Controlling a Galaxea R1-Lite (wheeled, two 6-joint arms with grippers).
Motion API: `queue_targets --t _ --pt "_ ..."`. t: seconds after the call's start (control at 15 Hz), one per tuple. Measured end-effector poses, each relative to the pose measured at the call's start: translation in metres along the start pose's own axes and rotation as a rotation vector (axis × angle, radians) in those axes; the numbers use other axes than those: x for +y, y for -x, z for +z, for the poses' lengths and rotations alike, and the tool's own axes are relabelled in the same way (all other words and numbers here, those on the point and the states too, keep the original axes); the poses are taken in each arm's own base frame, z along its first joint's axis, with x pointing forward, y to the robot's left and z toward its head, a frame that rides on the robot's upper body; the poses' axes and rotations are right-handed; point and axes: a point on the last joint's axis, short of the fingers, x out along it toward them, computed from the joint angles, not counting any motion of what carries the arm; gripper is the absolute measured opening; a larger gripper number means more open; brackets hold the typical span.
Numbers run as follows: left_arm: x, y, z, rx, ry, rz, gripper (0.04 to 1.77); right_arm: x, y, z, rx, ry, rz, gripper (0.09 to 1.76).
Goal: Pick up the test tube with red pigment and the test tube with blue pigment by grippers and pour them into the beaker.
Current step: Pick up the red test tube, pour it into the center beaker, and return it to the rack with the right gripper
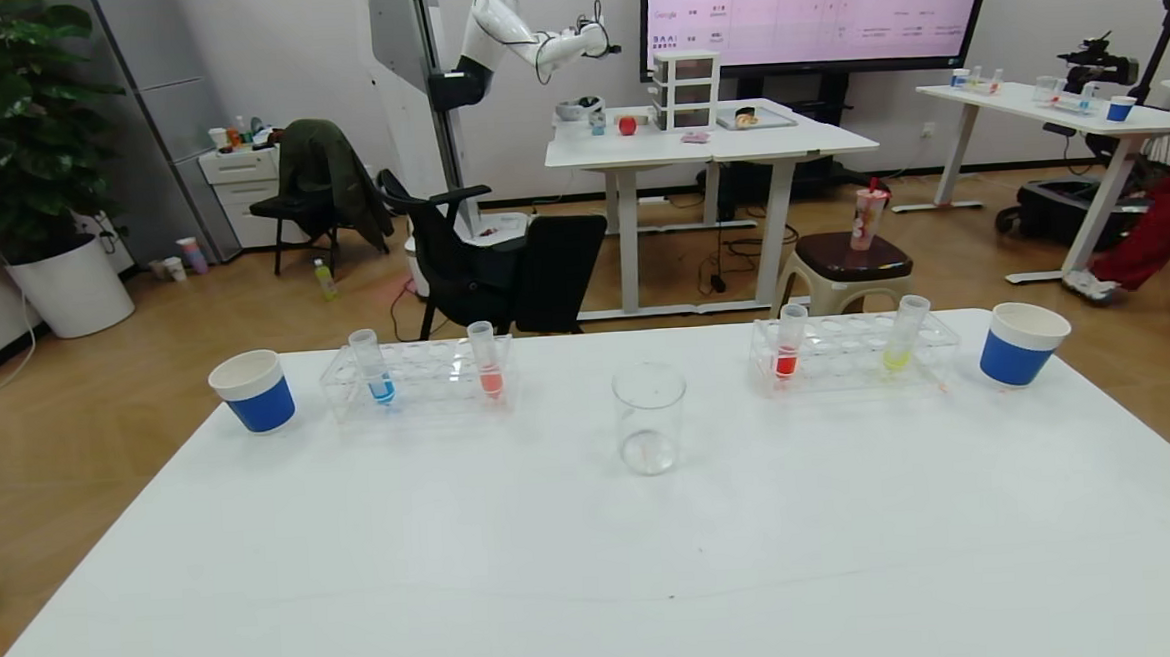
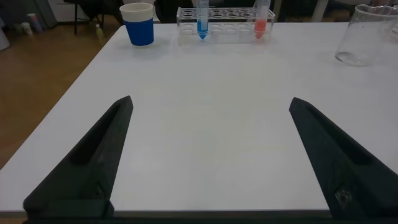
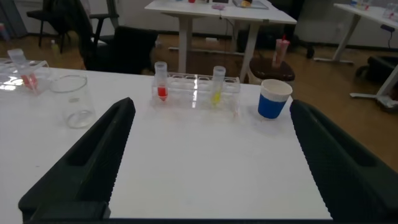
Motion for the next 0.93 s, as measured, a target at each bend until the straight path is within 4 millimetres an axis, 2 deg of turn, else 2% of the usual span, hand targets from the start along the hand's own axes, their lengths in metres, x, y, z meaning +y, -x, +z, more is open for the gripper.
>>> queue_targets --t 0.2,0.33,0.53,0.73,0.93 --pt "0.0 0.0 0.0 0.0 0.0 0.0 1.75 0.0 -0.068 0.015 0.032 -0.002 0.021 1.74" --pt "0.0 0.0 0.0 0.0 0.0 0.0 1.75 0.004 -0.118 0.01 0.052 -0.004 0.049 1.74" --pt "0.0 0.0 0.0 0.0 0.0 0.0 1.75 0.016 -0.186 -0.01 0.049 -0.009 0.089 1.74" --pt "0.0 0.0 0.0 0.0 0.0 0.0 1.75 0.034 -0.242 -0.039 0.05 -0.059 0.133 1.74" --pt "0.0 0.0 0.0 0.0 0.0 0.0 1.75 0.047 -0.279 -0.069 0.069 -0.104 0.152 1.74"
